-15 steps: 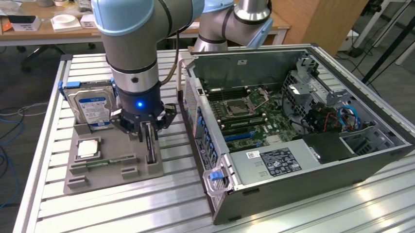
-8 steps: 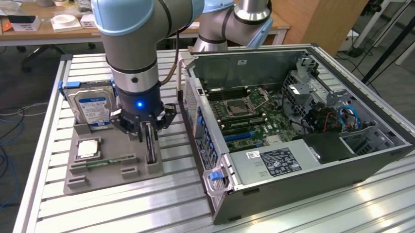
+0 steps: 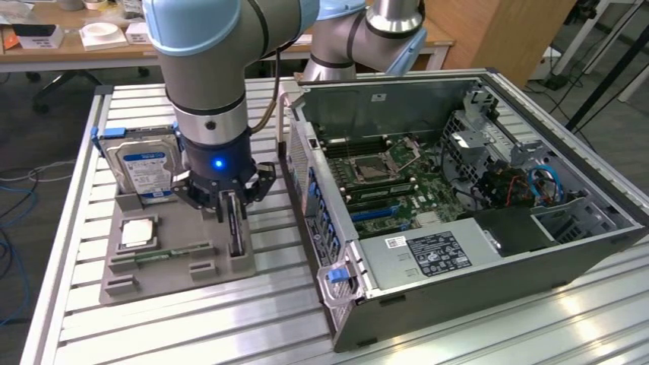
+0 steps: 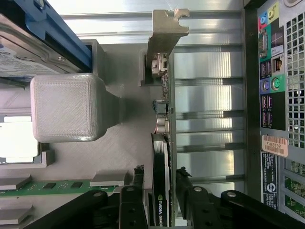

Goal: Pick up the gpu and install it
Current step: 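Pick up the gpu and move the gpu toward the slot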

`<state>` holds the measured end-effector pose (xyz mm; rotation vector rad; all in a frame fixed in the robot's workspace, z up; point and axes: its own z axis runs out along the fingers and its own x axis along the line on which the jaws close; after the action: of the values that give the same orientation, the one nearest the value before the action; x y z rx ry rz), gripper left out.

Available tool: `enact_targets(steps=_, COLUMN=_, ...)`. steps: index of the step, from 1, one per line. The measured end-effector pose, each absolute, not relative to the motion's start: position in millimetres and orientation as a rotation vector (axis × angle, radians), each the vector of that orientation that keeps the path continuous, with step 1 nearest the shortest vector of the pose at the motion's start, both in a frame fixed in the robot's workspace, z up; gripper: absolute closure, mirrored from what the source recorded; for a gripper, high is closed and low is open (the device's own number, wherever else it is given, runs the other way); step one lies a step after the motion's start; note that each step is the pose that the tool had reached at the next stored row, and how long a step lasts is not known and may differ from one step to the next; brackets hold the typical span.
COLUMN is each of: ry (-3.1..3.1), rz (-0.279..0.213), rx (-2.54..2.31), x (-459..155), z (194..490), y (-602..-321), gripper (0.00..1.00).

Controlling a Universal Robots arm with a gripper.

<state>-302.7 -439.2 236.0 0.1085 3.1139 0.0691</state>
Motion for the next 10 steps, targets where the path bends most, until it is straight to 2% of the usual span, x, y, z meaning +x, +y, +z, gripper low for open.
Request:
enact_targets(steps=1, ry=3.114, rz=0.069, rx=0.108, x=-302.7, z=236.0, y=-439.2, gripper=0.60)
enact_targets(steps=2, ry=3.114, rz=0.069, rx=0.108, x=-302.7, z=236.0, y=-439.2, gripper=0.67)
enact_targets(steps=10, ry=3.114, rz=0.069, rx=0.108, x=-302.7, z=236.0, y=-439.2, gripper=0.67)
